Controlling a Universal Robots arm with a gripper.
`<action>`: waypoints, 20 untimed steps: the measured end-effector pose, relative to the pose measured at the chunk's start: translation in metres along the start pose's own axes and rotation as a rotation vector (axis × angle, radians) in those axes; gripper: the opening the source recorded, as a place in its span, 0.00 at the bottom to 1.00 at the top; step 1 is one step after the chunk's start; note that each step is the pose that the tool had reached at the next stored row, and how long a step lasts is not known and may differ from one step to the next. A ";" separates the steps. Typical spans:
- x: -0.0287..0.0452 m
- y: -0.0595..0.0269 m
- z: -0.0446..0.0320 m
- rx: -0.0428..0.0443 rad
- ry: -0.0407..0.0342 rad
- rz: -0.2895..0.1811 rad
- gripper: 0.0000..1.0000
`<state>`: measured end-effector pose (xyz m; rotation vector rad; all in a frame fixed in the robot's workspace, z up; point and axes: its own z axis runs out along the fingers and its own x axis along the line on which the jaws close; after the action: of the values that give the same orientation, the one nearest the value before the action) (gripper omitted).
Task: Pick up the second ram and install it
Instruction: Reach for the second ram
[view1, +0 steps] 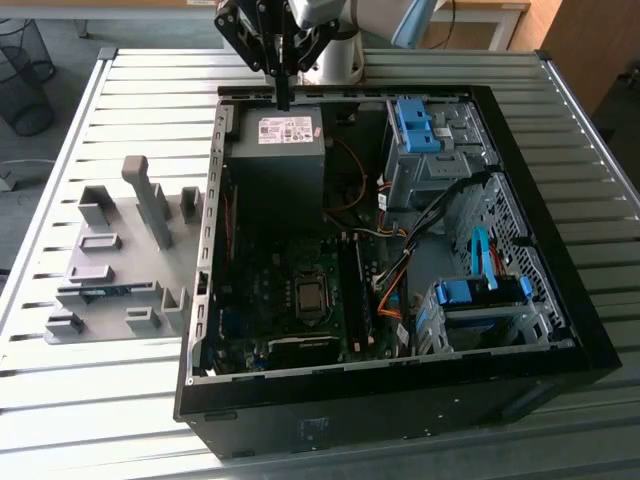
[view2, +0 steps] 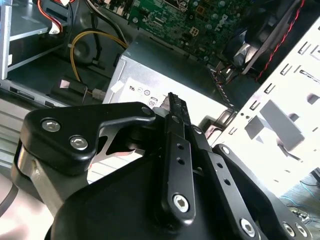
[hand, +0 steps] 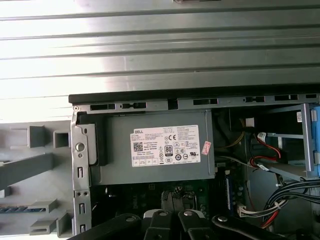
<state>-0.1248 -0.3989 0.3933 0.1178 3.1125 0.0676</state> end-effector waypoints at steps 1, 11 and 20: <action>0.0002 0.0000 0.0000 0.0000 0.0000 0.000 0.10; 0.0031 -0.0002 0.0000 0.0000 0.0000 0.000 0.10; 0.0058 -0.0005 0.0001 0.0000 0.0000 0.000 0.10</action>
<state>-0.1307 -0.3990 0.3930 0.1180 3.1125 0.0677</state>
